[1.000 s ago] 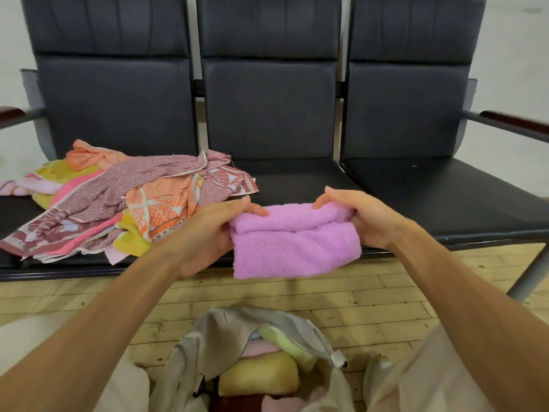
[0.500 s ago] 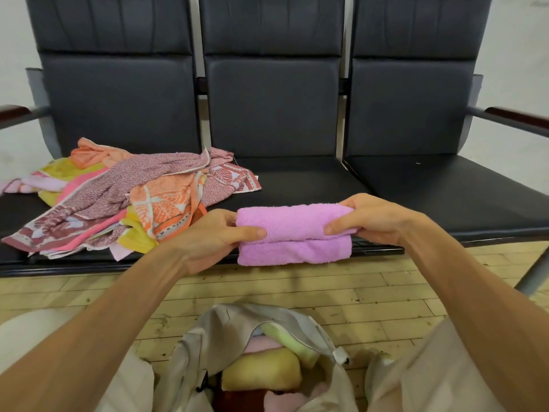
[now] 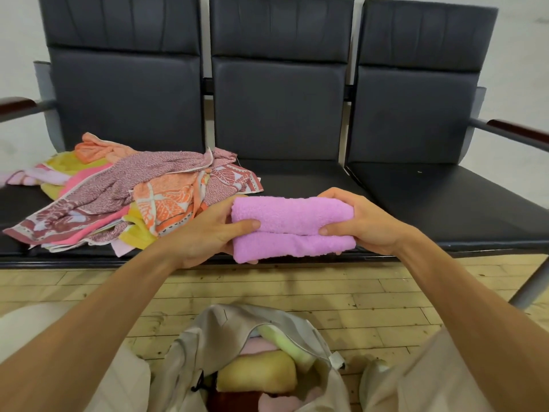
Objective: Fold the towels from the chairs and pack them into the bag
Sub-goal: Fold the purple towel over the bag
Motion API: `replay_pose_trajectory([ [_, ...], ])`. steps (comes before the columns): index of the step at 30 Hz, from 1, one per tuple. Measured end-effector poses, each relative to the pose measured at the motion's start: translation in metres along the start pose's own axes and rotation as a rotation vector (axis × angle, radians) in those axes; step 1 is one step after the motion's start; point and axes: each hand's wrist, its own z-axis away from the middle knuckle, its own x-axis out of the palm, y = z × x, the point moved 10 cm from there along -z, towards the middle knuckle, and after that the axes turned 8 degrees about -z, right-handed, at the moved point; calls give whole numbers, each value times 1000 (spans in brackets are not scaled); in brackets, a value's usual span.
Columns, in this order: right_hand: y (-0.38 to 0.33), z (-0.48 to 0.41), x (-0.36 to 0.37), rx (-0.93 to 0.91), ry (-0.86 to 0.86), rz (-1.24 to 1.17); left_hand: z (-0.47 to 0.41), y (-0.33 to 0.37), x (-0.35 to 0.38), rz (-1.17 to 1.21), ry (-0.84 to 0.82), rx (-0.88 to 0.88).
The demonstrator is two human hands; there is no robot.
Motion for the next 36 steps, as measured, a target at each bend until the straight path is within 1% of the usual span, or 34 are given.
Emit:
replay_pose_trajectory([
  [4, -10, -2, -2, -109, 29, 19, -1, 6, -3, 90, 32, 56],
  [8, -12, -3, -3, -141, 58, -3, -2, 9, -2, 148, 17, 79],
  [10, -2, -5, -2, -69, 7, -35, -1, 9, -3, 118, 22, 88],
  [12, 11, -4, 6, 76, -129, -114, 1, 11, -7, 45, 27, 109],
  [13, 14, -2, 11, 121, -188, -114, 2, 13, -6, -7, 14, 127],
  [15, 17, -2, 14, 158, -243, 8, 5, 17, -4, -102, -10, 169],
  [18, 16, -7, 31, 156, -299, 353, 9, 26, 6, -248, -39, 247],
  [20, 19, -10, 47, 188, -357, 510, 10, 29, 15, -324, -65, 288],
  [23, 22, -16, 67, 188, -398, 574, 9, 28, 19, -369, -41, 302],
  [25, 18, -24, 69, 116, -329, 623, 8, 30, 15, -425, 13, 317],
  [26, 16, -28, 66, 79, -267, 662, 8, 28, 13, -458, 6, 313],
  [27, 13, -30, 62, 47, -212, 711, 9, 25, 14, -481, -49, 287],
  [28, 11, -31, 61, 26, -179, 767, 9, 17, 17, -483, -139, 225],
  [29, 11, -30, 62, 16, -170, 822, 10, 7, 21, -469, -221, 139],
  [30, 11, -29, 65, 9, -181, 868, 9, -3, 21, -447, -249, 42],
  [31, 12, -27, 69, 3, -197, 911, 8, -13, 19, -438, -235, -55],
  [32, 13, -25, 73, -5, -202, 952, 5, -20, 18, -490, -208, -123],
  [33, 13, -24, 77, -17, -191, 1001, 1, -24, 18, -621, -182, -153],
  [35, 10, -23, 85, -69, -159, 1111, -8, -26, 26, -902, -193, -145],
  [36, 10, -22, 88, -101, -154, 1158, -11, -29, 31, -979, -217, -136],
])
